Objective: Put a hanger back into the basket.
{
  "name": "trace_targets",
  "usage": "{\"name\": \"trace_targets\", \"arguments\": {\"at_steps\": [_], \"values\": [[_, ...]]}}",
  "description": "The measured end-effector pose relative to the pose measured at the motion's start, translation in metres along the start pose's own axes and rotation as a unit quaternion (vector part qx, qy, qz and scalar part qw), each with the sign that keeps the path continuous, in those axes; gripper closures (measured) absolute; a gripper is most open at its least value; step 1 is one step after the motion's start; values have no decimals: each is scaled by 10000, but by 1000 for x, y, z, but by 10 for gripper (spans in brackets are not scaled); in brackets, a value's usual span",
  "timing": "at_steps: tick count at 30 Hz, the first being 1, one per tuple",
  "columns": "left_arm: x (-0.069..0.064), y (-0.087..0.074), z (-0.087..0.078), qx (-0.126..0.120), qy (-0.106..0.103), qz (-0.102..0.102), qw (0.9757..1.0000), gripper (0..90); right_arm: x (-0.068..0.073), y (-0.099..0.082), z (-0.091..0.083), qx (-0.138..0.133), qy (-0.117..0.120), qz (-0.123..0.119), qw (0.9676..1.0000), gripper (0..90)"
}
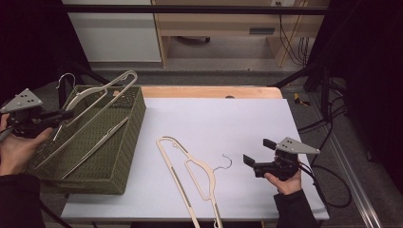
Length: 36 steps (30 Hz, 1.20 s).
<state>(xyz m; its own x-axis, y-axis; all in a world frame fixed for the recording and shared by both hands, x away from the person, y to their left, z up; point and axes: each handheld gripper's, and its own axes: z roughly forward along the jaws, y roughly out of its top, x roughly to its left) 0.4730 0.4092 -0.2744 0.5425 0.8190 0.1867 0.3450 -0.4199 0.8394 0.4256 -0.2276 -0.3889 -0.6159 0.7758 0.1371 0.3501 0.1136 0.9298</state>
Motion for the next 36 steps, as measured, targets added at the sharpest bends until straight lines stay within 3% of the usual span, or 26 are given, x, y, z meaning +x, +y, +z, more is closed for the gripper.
{"name": "trace_targets", "arguments": {"at_steps": [4, 9, 12, 17, 28, 32, 36], "values": [[5, -11, 5, 76, 14, -42, 10000, 865, 0, 0, 0, -16, -14, -4, 10000, 35], [7, -25, 13, 381, 76, 63, 9992, 865, 0, 0, 0, -20, -7, -5, 10000, 35], [5, -29, 19, 357, 71, 86, 9993, 865, 0, 0, 1, 9, -13, -16, 10000, 35], [0, -37, 34, 657, 89, 207, 9976, 864, 0, -1, 1, 25, 0, -28, 10000, 35], [-8, -77, 63, 857, 96, 149, 9962, 864, 1, -1, 2, 44, -18, -35, 10000, 36], [-9, -86, 66, 765, 76, 26, 9970, 862, 2, -2, 3, 44, -16, -33, 10000, 36], [-10, -90, 69, 1108, 5, 37, 9938, 854, 2, -2, 3, 36, -8, -32, 10000, 37]]}}
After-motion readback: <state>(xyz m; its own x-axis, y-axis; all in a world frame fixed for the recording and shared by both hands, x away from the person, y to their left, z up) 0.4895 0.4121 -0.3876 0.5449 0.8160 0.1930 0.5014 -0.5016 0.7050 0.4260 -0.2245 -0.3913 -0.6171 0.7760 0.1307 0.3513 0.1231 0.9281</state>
